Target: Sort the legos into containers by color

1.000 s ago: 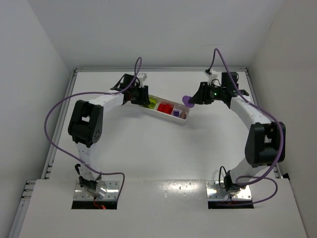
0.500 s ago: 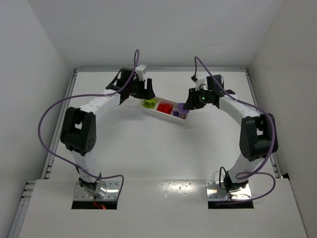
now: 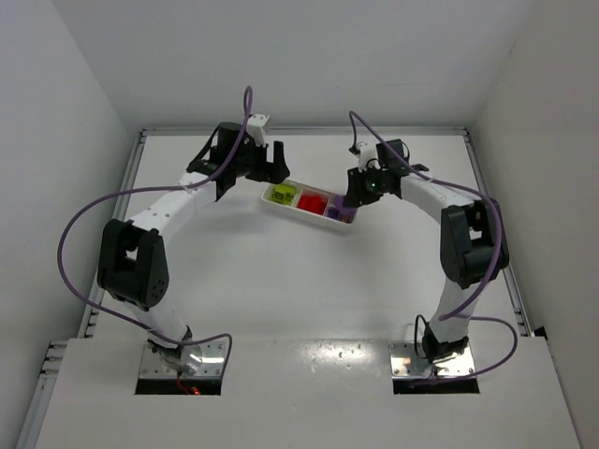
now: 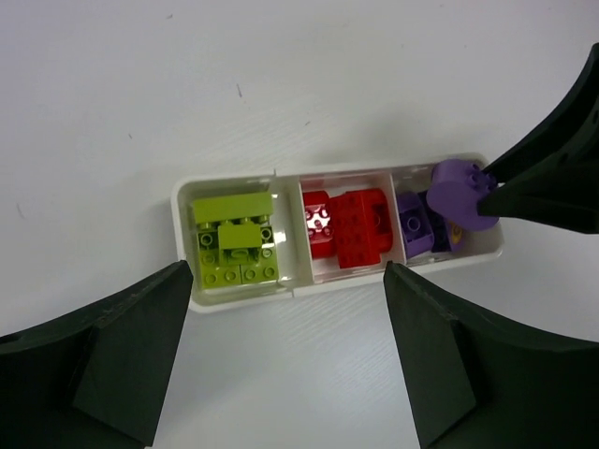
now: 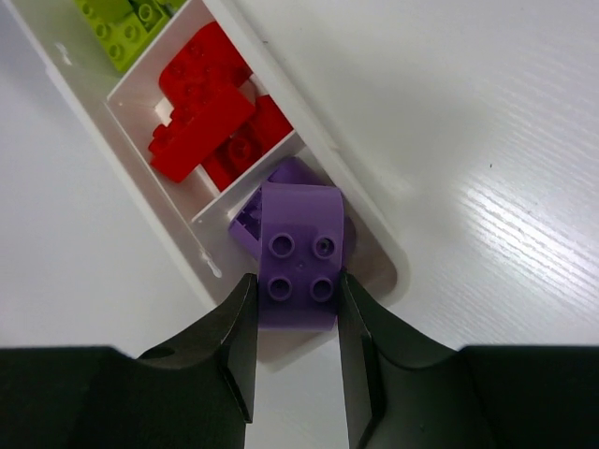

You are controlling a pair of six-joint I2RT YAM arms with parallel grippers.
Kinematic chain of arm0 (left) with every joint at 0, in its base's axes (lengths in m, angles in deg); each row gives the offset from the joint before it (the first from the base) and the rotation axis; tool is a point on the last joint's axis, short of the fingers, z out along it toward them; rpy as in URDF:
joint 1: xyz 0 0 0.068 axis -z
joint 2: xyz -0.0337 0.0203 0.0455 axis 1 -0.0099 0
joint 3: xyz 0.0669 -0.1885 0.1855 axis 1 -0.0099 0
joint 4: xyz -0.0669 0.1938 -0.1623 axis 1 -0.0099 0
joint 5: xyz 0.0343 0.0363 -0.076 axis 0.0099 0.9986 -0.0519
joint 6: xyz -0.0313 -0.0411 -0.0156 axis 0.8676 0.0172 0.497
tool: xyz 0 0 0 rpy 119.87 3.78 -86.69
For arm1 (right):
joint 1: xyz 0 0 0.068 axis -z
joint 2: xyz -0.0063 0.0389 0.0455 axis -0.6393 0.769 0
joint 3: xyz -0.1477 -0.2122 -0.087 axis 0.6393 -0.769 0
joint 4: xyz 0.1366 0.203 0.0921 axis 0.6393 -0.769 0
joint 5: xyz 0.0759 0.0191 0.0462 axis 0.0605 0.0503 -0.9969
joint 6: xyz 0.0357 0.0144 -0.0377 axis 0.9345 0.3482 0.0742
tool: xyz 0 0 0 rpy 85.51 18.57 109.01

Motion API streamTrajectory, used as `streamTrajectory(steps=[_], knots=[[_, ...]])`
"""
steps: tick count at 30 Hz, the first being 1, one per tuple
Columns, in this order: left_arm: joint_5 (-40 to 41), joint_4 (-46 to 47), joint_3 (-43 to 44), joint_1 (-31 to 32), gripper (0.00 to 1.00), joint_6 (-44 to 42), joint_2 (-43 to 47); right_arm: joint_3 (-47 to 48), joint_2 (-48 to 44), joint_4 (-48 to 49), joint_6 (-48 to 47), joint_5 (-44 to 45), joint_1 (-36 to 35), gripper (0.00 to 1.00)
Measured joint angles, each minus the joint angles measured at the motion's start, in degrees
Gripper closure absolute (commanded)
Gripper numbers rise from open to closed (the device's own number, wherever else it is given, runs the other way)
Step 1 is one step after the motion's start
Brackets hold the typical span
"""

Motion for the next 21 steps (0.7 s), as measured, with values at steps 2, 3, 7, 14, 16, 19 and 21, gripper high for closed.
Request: streamTrajectory(steps=[2,3,7,14,16,19,21], knots=[[0.6,-1.0,-0.2,0.0,0.1,-0.2,0.0,0.0,0.2,-0.5,-0.4,0.3,-0.2,0.64],[0.9,-1.4,-0.2,0.0,0.08,-0.2,0.0,0.0,0.2,-0.6,-0.7,0.5,-0.4,0.59],[2.3,-2.0,-0.3,0.0,0.07,-0.4,0.0,0.0,0.2,-0.9,-1.2,1.3,-1.3,0.29],[3.3,-2.9,-3.3,-0.5,0.03,-0.4,0.7,-0.2,-2.5,-1.2,-0.7,2.3,-2.9,0.1],[3.3,-3.4,-5.2,-1.1,0.03,-0.5,1.4,-0.2,-5.5,-1.2,0.4,3.3,-3.0,0.08],[3.3,-4.8,-7.8,-2.8,0.03,-1.0,2.7,-0.2,-11.3,-0.6,1.1,5.4,-2.2,0.08],[3.8,-5.7,-9.0,-4.3,0.02,-1.7,3.2,-0.8,-15.0,0.4,0.8,7.2,-0.4,0.08]])
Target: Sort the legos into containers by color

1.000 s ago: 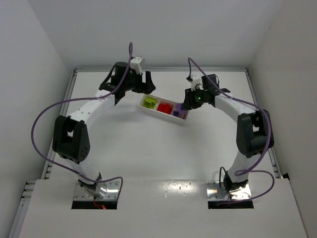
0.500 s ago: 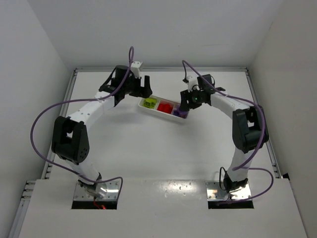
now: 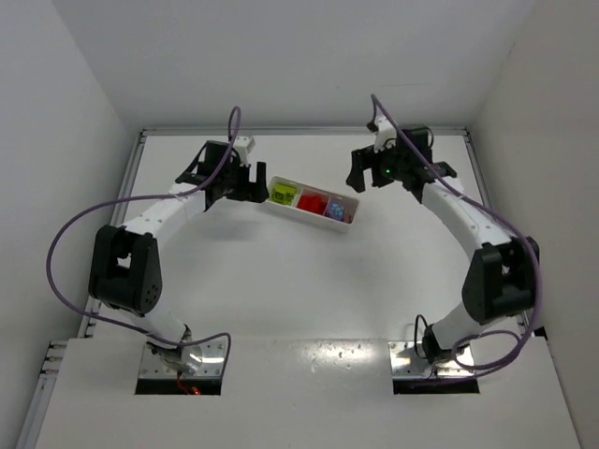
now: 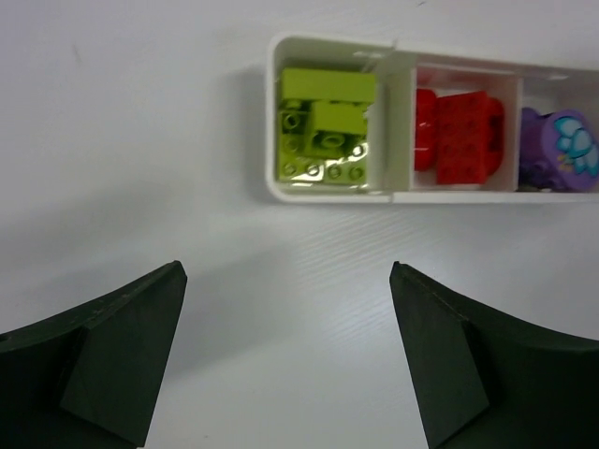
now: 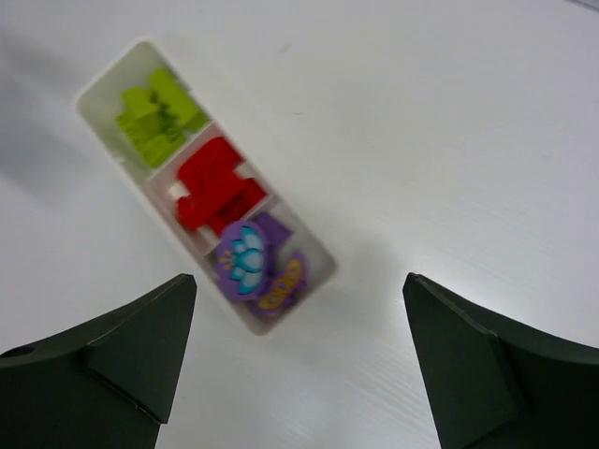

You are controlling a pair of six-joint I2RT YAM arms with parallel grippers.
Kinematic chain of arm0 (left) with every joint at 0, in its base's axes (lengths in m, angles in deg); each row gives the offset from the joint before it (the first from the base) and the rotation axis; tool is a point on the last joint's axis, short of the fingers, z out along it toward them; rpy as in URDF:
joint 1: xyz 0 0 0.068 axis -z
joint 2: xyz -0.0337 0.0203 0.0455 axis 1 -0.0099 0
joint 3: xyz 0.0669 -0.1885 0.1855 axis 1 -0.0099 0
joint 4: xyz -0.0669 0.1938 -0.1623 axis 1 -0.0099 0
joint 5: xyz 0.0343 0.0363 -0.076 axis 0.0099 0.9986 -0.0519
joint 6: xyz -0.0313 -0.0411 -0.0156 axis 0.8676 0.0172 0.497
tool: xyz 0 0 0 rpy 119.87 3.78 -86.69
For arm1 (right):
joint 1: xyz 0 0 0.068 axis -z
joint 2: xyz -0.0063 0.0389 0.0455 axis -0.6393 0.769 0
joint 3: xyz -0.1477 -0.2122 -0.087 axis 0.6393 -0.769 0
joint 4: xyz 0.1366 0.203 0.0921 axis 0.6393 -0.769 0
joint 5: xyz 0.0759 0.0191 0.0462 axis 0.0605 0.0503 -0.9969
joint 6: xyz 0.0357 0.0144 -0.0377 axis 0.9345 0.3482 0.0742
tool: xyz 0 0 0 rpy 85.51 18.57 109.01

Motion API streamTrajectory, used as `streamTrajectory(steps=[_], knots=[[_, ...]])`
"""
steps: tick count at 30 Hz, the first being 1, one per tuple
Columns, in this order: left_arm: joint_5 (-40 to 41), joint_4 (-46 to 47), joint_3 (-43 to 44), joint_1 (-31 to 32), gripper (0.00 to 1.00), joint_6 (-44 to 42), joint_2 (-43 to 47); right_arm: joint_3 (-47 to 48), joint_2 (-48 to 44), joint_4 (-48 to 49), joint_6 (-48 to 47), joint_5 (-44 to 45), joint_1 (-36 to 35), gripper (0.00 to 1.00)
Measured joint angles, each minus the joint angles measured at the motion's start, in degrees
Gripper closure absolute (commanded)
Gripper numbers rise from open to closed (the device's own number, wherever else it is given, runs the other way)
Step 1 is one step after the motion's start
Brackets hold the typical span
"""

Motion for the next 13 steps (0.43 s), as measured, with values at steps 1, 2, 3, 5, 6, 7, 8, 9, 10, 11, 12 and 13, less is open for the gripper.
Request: streamTrajectory(steps=[1,2,3,5,6,7,8,9,10,11,12,13], knots=[[0.4,-0.4,-0.6,-0.7,0.02,-0.2,0.2,-0.8,-1.7,0.7,-0.2,0.8,1.5,0.08],[0.9,-0.8,-1.2,-1.4,0.02,-0.5,0.4,-2.0,-3.1,1.2,-0.6,1.6,3.3,0.08],[1.3,-1.0,-2.1,-2.1,0.02,-1.1,0.7,-3.4,-4.3,1.5,-1.1,2.2,5.1,0.08],[2.6,-1.4,-3.6,-3.1,0.02,-1.8,1.1,-6.5,-5.5,1.7,-2.3,3.6,8.6,0.08],[3.3,-1.6,-4.3,-3.6,0.02,-2.1,1.3,-8.3,-5.6,1.6,-2.8,4.1,10.3,0.08],[4.0,-1.8,-5.0,-3.9,0.02,-2.6,1.4,-10.1,-5.6,1.4,-3.3,4.7,11.4,0.08],[4.7,-1.9,-5.6,-4.2,0.02,-3.0,1.5,-11.9,-5.6,0.9,-3.9,5.0,12.3,0.08],[5.4,-2.0,-6.2,-4.6,0.02,-3.3,1.5,-13.6,-5.6,0.3,-4.3,5.1,12.9,0.08],[5.9,-2.1,-6.6,-4.8,0.02,-3.7,1.5,-14.9,-5.6,-0.4,-4.7,5.1,13.4,0.07],[6.3,-2.1,-7.0,-5.0,0.02,-4.1,1.5,-15.9,-5.6,-0.8,-4.9,5.1,13.7,0.07],[6.9,-2.1,-7.5,-5.3,0.02,-4.4,1.5,-16.7,-5.6,-1.0,-5.1,5.1,13.8,0.07],[7.4,-2.2,-7.8,-5.4,0.02,-4.8,1.5,-17.3,-5.6,-1.1,-5.3,5.1,14.0,0.07]])
